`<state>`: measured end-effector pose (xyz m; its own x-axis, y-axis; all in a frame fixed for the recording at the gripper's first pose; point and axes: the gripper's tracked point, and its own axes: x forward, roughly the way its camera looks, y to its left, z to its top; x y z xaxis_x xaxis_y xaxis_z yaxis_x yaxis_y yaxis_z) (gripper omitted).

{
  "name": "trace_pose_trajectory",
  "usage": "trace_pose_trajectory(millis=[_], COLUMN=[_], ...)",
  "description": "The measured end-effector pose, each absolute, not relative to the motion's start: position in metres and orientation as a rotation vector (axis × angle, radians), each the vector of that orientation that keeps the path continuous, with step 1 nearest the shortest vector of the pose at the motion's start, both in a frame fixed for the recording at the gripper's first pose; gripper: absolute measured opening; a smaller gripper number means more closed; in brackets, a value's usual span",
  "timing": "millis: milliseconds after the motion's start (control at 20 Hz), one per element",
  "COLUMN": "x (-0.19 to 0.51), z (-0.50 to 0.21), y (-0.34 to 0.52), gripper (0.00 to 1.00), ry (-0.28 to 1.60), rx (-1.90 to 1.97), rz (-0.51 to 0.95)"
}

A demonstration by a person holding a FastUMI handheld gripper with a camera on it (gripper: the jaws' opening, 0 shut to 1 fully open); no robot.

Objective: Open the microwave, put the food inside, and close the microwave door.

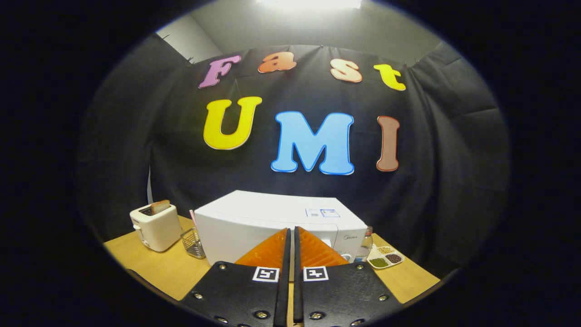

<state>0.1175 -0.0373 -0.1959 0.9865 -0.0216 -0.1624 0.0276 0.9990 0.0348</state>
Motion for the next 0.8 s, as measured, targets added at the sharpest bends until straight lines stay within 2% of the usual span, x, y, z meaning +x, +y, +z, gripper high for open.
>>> trace_pose_trajectory(millis=[350, 650, 700, 750, 800], x=[0.067, 0.045, 0.044, 0.039, 0.038], z=[-0.103, -0.058, -0.056, -0.058, -0.061], y=[-0.045, -0.05, -0.048, -0.045, -0.045], gripper=[0.05, 0.05, 0.09, 0.23, 0.51], ry=[0.096, 0.086, 0.08, 0.078, 0.072], rx=[0.069, 0.002, -0.024, -0.045, -0.056], rz=[-0.044, -0.021, -0.021, -0.018, -0.02])
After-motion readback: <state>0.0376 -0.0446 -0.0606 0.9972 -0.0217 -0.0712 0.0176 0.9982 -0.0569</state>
